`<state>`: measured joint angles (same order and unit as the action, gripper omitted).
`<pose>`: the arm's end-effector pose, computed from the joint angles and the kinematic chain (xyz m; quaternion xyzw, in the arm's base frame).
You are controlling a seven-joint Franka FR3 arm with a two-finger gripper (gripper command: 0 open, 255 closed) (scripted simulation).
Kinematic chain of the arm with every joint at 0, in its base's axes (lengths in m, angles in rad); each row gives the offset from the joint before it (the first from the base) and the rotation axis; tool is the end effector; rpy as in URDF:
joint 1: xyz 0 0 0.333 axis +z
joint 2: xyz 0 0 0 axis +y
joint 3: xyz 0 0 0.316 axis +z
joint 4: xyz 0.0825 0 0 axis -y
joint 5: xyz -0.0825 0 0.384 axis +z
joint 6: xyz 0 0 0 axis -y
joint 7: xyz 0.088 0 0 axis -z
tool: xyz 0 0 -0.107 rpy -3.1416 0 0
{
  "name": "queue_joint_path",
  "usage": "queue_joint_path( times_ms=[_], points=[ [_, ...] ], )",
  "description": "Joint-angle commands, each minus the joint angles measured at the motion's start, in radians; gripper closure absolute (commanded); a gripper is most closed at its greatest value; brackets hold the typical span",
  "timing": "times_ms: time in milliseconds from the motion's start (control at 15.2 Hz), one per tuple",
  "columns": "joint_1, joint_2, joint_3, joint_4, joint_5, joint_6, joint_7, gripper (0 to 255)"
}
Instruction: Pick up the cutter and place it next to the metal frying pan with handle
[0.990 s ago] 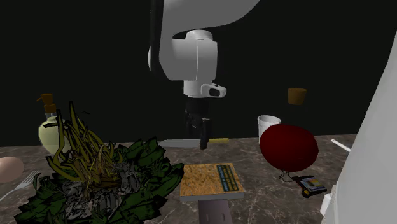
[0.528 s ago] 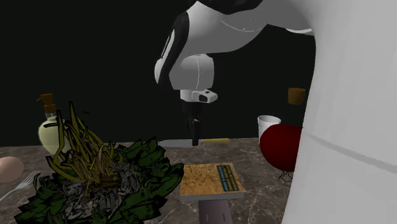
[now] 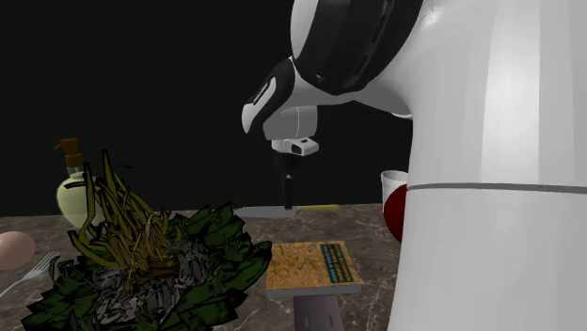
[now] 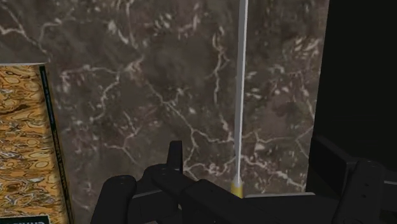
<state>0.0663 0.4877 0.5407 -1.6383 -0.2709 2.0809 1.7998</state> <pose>0.5849 0.3350 0.3685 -0.8475 0.5305 -0.0033 0.0156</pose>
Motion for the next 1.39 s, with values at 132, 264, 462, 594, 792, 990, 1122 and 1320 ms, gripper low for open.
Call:
queue_joint_path(
  times_ms=[132, 264, 462, 594, 792, 990, 1122, 1320],
  points=[
    [0.01, 0.032, -0.013, -0.005, -0.018, 0.036, 0.018, 0],
    [0.013, 0.045, -0.018, -0.013, -0.026, 0.056, 0.023, 0],
    [0.015, 0.055, -0.022, -0.019, -0.032, 0.071, 0.027, 0],
    [0.015, 0.055, -0.022, -0.019, -0.032, 0.071, 0.027, 0],
    [0.015, 0.055, -0.022, -0.019, -0.032, 0.071, 0.027, 0],
    [0.015, 0.055, -0.022, -0.019, -0.032, 0.071, 0.027, 255],
    [0.015, 0.055, -0.022, -0.019, -0.032, 0.071, 0.027, 255],
    [0.015, 0.055, -0.022, -0.019, -0.032, 0.071, 0.027, 255]
  ],
)
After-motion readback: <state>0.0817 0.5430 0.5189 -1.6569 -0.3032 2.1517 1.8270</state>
